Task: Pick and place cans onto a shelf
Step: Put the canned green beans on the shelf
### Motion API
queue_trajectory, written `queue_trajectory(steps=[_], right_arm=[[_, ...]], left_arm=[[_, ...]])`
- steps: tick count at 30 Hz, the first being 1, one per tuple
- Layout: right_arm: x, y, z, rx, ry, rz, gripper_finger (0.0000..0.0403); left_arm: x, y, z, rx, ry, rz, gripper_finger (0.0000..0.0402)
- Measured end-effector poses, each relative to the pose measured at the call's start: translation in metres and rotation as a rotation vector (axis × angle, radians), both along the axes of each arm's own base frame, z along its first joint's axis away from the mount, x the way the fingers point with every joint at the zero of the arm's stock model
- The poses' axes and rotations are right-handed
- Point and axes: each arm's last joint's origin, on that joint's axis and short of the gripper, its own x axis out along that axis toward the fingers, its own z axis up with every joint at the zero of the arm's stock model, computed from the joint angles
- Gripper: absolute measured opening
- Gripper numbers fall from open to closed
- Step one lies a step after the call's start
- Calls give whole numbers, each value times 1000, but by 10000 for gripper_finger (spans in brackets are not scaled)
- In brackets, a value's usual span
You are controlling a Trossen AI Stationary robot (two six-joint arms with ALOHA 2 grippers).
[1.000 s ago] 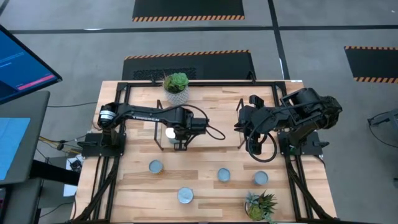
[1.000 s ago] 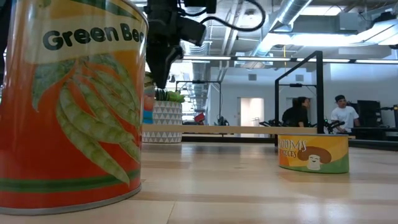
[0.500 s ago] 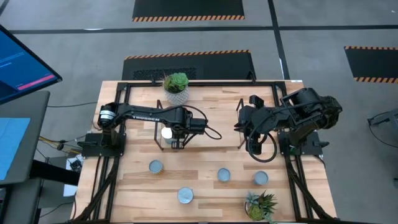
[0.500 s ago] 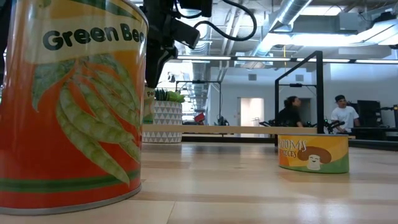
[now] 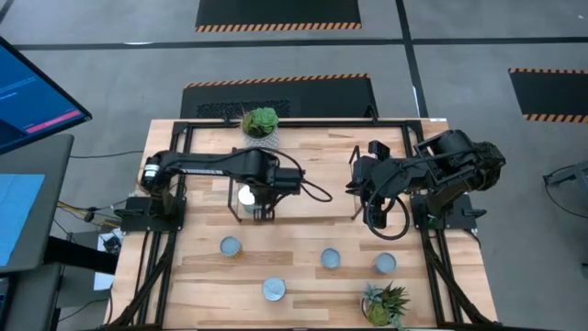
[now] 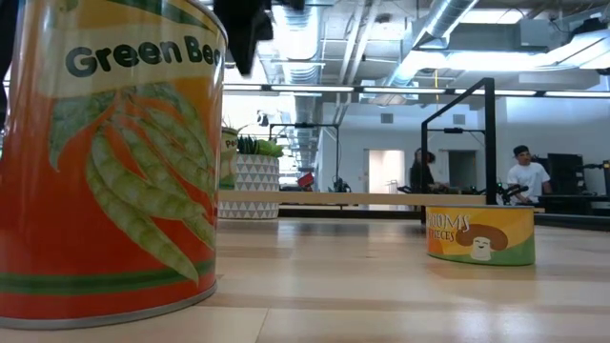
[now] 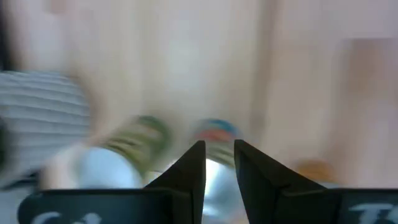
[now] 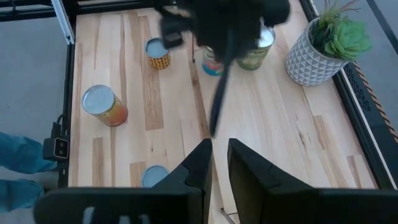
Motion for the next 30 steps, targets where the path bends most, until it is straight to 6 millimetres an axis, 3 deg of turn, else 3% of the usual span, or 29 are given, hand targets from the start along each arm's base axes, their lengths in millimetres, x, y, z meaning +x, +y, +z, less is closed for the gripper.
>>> queue_trajectory(steps=[4,7,12,17,23,30], right_arm=[[0,0,0,1,0,0,75],[0,1,0,4,0,3,75],[-3,9,0,17,-1,18,75],[14,28,-14,-11,49,65,75],[62,54,-52,-80,136,124,75],[134,70,-108,8,155,99,75]], left_arm=[[-8,-26,15,-221,-24,29,73],[-19,-52,24,-291,-29,-27,73],[-42,-96,37,-248,-62,-173,73],[-77,-132,53,-87,-174,-204,73],[-136,-133,59,31,-322,10,73],[-200,-105,37,70,-403,185,73]])
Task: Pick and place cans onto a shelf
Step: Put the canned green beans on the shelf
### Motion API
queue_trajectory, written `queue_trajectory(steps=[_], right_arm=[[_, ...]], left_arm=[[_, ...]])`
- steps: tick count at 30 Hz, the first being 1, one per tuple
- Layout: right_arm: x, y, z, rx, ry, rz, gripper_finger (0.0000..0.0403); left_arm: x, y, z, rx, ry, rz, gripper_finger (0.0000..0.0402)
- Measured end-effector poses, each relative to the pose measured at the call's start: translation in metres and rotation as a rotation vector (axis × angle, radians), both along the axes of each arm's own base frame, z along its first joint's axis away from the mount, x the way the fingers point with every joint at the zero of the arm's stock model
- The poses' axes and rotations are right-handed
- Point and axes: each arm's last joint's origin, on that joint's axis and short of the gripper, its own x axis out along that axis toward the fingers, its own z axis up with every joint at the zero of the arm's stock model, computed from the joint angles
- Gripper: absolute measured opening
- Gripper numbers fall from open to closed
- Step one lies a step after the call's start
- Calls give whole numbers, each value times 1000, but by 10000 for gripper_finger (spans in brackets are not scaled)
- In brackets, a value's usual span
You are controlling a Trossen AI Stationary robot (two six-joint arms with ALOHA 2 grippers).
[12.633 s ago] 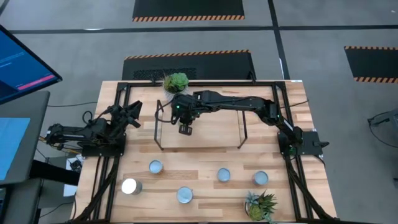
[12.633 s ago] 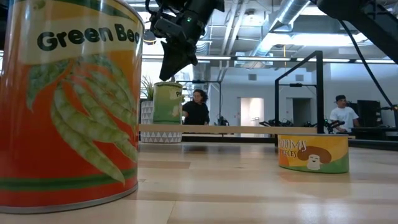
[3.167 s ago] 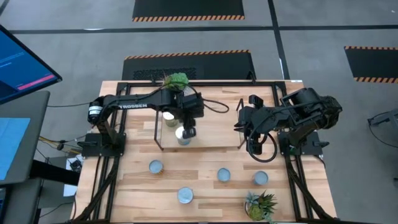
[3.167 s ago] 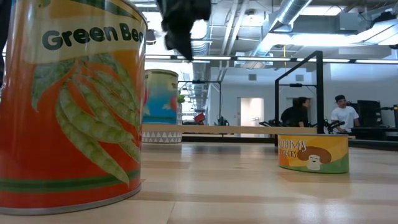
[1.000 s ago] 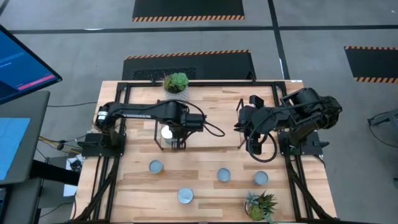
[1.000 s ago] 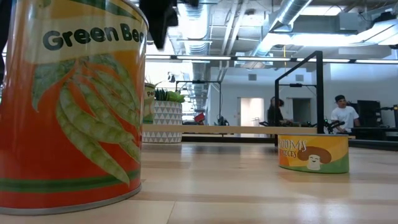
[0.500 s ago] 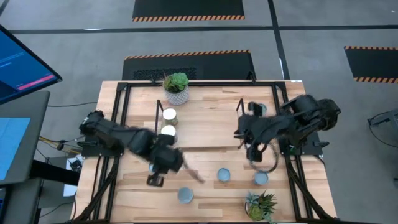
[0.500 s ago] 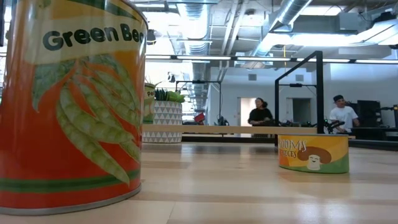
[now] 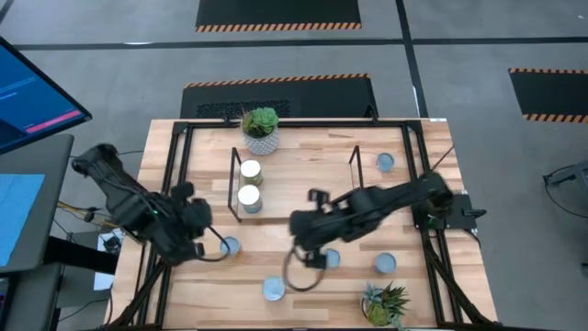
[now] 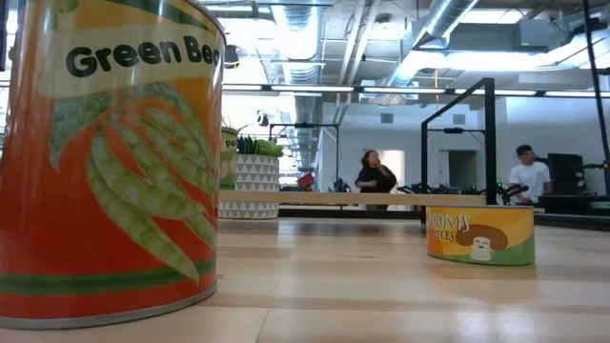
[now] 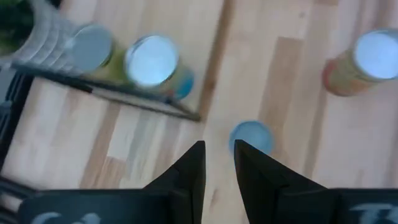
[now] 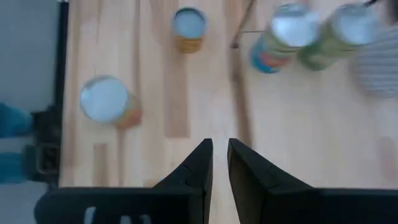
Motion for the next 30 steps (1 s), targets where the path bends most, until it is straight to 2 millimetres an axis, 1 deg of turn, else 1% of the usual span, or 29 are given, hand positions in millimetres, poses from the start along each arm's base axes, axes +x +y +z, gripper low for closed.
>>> queue_trajectory(steps=[2,4,6,9,15,17,20,23,26,30], right_arm=[[21,5,-16,84,-11,-1,75],[37,7,-29,153,-17,-6,75],[54,9,-44,229,-32,-7,75],[73,12,-70,319,10,-16,75],[95,19,-122,433,147,-75,75],[99,22,-135,451,173,-77,75],[102,26,-143,455,181,-77,75],[101,27,-140,462,178,-77,75],[103,28,-135,482,132,-65,75],[102,30,-136,471,142,-48,75]], left_arm=[[-13,8,-10,-1,-5,20,73],[-23,14,-19,-9,-13,30,73],[-30,19,-27,-16,-16,27,73],[-38,24,-40,-29,-9,13,73],[-47,30,-60,-4,29,-11,73],[-47,30,-64,1,42,-13,73],[-48,31,-69,17,58,-21,73],[-47,30,-71,27,63,-45,73],[-47,29,-71,29,61,-63,73],[-46,29,-71,29,58,-71,73]])
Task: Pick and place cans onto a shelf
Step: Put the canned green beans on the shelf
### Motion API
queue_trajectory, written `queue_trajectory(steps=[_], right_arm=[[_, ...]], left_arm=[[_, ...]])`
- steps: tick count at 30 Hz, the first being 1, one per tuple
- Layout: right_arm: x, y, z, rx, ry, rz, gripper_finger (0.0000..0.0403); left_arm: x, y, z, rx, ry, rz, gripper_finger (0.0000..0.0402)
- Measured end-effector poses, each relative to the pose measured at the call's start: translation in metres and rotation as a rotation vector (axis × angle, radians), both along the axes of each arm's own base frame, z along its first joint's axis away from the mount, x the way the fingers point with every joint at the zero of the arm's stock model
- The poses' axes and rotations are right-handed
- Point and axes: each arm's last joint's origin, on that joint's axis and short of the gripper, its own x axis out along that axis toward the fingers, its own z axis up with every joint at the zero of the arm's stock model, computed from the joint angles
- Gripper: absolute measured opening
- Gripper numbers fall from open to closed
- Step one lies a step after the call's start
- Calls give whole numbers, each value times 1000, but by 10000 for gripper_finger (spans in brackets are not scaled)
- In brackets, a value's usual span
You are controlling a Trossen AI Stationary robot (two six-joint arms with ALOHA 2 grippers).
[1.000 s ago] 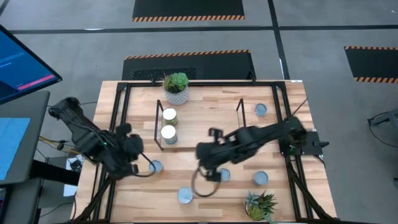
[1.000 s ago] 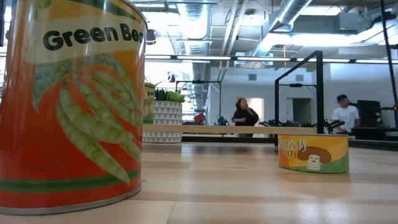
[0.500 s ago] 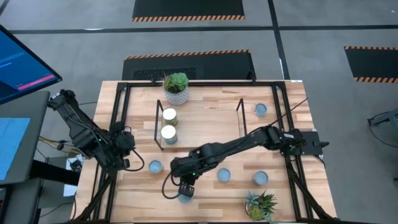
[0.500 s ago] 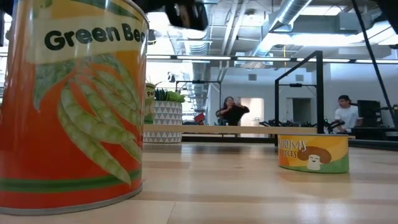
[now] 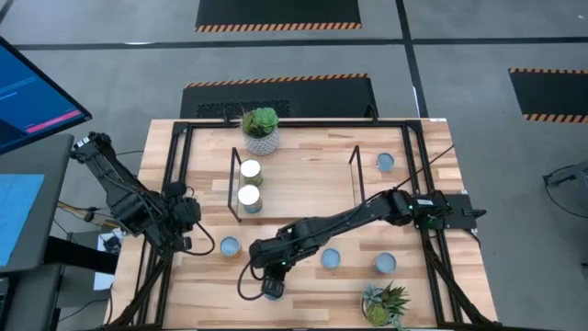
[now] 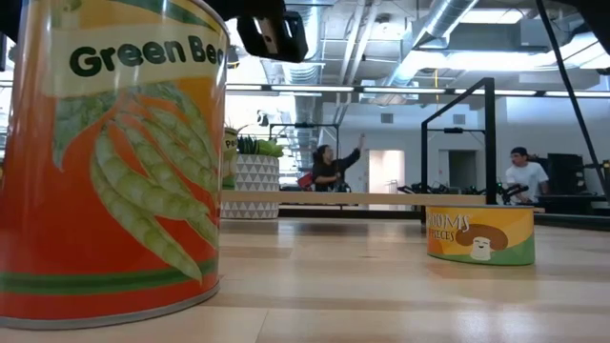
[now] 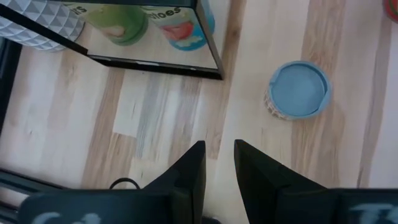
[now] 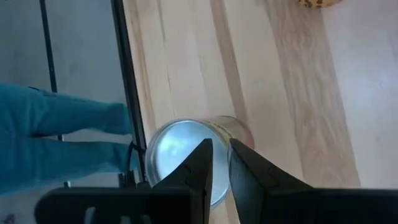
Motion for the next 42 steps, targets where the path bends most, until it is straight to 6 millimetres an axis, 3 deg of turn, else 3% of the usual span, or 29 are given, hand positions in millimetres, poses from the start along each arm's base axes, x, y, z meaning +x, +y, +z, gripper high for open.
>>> queue_trajectory(steps=[5,33,42], right_arm=[[1,4,-12,-13,25,29,75],[-4,3,-13,-43,63,87,75],[-3,2,-13,-91,20,189,75]], left_arm=[[0,0,0,-2,-2,0,73],[1,-1,0,-3,-15,4,73],[1,-1,0,-2,-15,3,73]])
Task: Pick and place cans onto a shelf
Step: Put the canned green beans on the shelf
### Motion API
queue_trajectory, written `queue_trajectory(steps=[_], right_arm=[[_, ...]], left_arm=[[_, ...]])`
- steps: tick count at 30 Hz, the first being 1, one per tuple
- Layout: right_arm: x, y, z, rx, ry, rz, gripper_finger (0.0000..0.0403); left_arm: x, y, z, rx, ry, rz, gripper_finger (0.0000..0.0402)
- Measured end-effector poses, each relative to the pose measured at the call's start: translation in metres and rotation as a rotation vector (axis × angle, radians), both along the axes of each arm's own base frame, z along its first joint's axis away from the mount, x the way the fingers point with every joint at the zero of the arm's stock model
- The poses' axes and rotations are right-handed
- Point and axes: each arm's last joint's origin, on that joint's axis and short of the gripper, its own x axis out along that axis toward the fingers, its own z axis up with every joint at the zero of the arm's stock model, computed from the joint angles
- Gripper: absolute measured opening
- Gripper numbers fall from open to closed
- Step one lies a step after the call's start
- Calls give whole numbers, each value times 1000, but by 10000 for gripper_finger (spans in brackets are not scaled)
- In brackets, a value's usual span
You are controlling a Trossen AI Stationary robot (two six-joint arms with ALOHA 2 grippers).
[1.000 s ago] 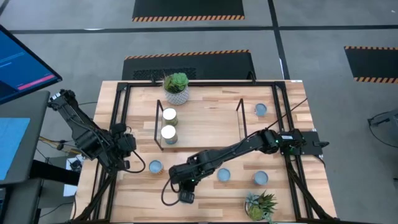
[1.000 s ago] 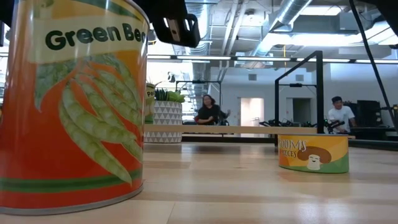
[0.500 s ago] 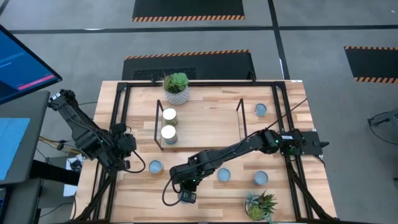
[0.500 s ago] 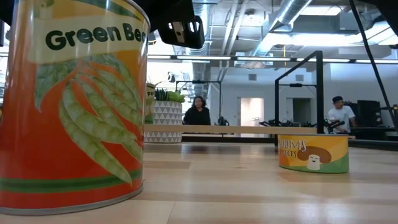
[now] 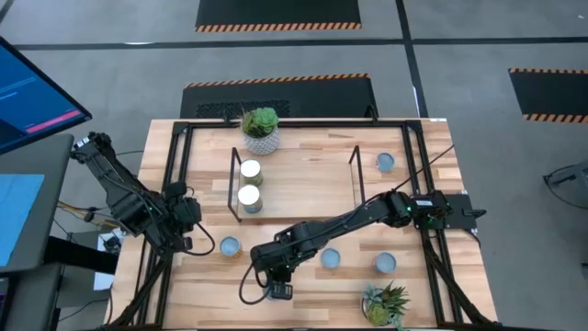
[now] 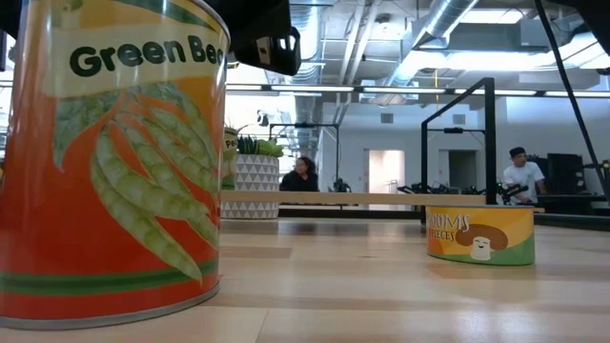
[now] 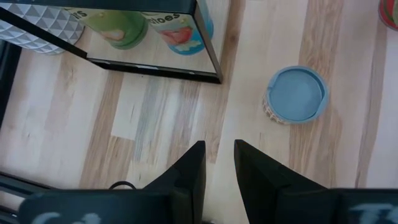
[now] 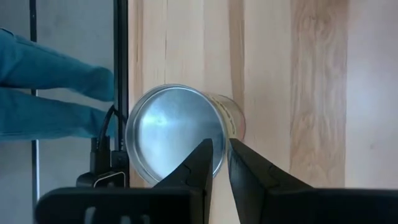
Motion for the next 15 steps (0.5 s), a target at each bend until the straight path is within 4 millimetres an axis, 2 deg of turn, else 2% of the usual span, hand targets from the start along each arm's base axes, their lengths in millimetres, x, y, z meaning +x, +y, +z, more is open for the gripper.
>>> queue_trajectory(steps=[15], right_arm=[[0,0,0,1,1,-2,75]], left_arm=[[0,0,0,10,-13,3,73]])
